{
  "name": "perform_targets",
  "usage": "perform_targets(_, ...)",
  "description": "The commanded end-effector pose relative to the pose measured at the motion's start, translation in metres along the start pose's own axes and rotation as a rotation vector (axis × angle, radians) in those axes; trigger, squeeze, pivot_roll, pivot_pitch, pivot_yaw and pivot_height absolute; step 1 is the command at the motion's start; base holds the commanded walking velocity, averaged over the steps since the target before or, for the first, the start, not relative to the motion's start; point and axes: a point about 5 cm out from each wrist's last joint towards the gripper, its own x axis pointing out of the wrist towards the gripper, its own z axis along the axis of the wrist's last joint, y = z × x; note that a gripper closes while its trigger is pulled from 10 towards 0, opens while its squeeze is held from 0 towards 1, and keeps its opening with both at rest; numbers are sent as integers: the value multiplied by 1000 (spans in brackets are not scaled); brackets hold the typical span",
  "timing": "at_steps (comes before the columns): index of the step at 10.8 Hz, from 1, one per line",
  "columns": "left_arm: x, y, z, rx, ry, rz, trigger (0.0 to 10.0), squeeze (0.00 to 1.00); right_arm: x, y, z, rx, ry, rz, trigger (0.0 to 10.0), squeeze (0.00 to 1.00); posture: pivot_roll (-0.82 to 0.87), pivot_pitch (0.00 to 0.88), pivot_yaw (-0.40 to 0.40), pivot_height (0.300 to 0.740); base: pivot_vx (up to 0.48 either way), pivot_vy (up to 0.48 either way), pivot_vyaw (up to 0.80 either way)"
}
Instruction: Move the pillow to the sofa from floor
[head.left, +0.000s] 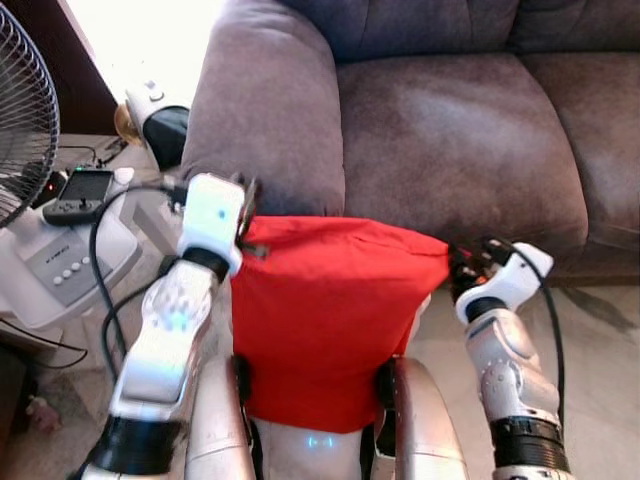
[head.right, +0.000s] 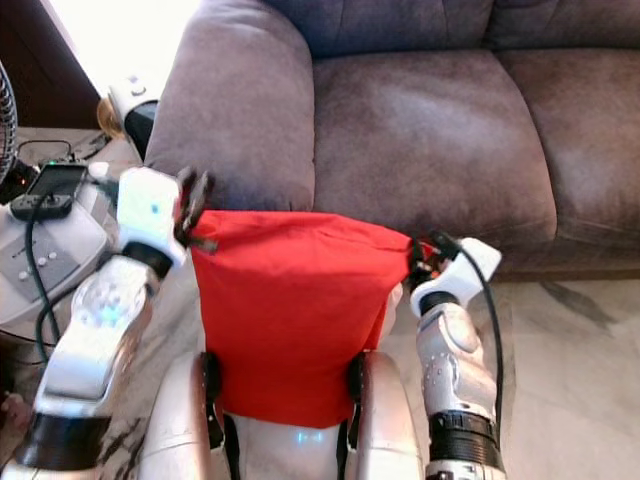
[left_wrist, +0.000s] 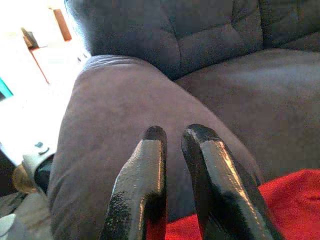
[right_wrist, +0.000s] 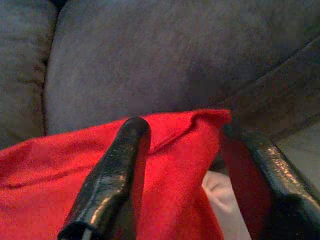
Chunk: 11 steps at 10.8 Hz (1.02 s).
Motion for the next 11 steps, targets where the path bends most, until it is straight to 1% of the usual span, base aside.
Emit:
perform_targets(1,-1,-4,-2,-18,0,-22,10000,0,-1,-2,-6,2,34,1,10000,1000,74,205,-4,572,0,0,0)
perform_targets(2,-3,-8,-3,-22,5,-34,10000,0,-2,-3,-7,-4,37,-3,10000,1000,70,201,-3,572,0,0,0)
perform_targets(4,-6,-9,-6,-28,9,-39,10000,0,-2,-9,-9,-3,47,-27,10000,1000,74,193,-5,572,0,0,0)
perform_targets(5,-6,-9,-6,-30,8,-41,10000,0,-1,-7,-7,20,32,-22,10000,1000,72,190,-5,572,0,0,0)
perform_targets(7,-6,-12,-5,-36,5,-52,10000,0,-1,-8,-14,58,64,-21,10000,1000,76,185,-5,572,0,0,0)
perform_targets(8,-6,-12,-4,-36,1,-54,10000,0,-2,-7,-18,96,73,-21,10000,1000,76,185,-4,572,0,0,0)
perform_targets(9,-7,-12,-4,-35,0,-54,10000,0,-3,-6,-24,152,98,6,10000,1000,80,186,-4,572,0,0,0)
perform_targets(10,-8,-12,-3,-35,-2,-54,10000,0,-3,-4,-27,169,117,35,10000,1000,81,189,-5,572,0,0,0)
perform_targets(11,-9,-13,-3,-37,-3,-56,10000,0,-2,1,-32,149,142,96,10000,0,81,196,-5,572,0,0,0)
